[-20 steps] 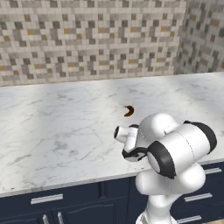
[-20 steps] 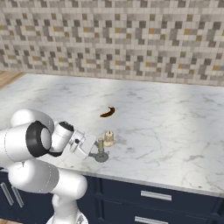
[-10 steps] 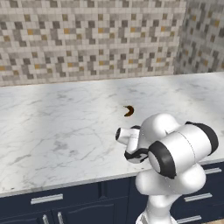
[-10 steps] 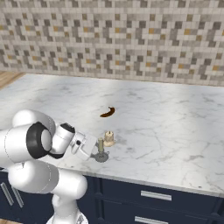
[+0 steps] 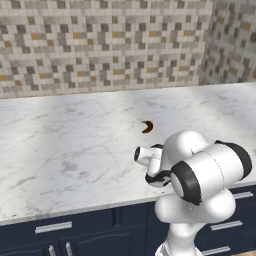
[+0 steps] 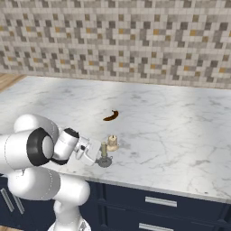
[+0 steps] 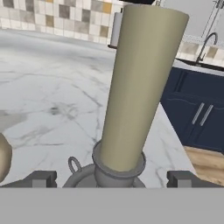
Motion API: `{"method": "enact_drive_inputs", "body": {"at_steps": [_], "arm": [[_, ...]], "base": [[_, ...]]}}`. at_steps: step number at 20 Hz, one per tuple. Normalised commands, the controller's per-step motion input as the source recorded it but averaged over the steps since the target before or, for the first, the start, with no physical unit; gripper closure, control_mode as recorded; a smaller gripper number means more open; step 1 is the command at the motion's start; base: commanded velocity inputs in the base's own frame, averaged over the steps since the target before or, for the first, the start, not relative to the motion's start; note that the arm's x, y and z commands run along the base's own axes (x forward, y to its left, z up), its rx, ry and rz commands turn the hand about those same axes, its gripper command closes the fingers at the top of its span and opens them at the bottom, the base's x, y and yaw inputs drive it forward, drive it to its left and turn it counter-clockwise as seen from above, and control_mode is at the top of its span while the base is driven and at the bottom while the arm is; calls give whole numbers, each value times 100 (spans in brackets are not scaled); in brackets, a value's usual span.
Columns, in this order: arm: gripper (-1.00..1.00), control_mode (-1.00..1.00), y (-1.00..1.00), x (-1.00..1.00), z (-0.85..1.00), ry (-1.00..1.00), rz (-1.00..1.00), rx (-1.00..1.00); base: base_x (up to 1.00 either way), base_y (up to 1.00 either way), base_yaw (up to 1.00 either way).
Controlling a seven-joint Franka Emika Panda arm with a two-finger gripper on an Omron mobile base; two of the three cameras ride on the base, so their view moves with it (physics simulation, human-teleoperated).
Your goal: Pick the candle and candle from the dining table and place them in the open cabinet. Close the cabinet after placing the objects.
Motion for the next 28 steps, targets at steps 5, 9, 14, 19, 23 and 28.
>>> {"method": "enact_drive_inputs", "body": {"at_steps": [5, 9, 14, 19, 23, 28], "arm": [[-100, -100, -3, 0, -13, -3, 0, -1], [-100, -100, -11, -3, -8, -3, 0, 0], [-100, -100, -23, -12, -4, -5, 0, 0], [100, -100, -2, 0, -5, -3, 0, 0], [100, -100, 0, 0, -1, 0, 0, 0], [100, -100, 13, 0, 10, 0, 0, -2]], "base": [[0, 0, 0], [0, 0, 0], [0, 0, 0], [0, 0, 0], [0, 0, 0], [0, 0, 0]]}}
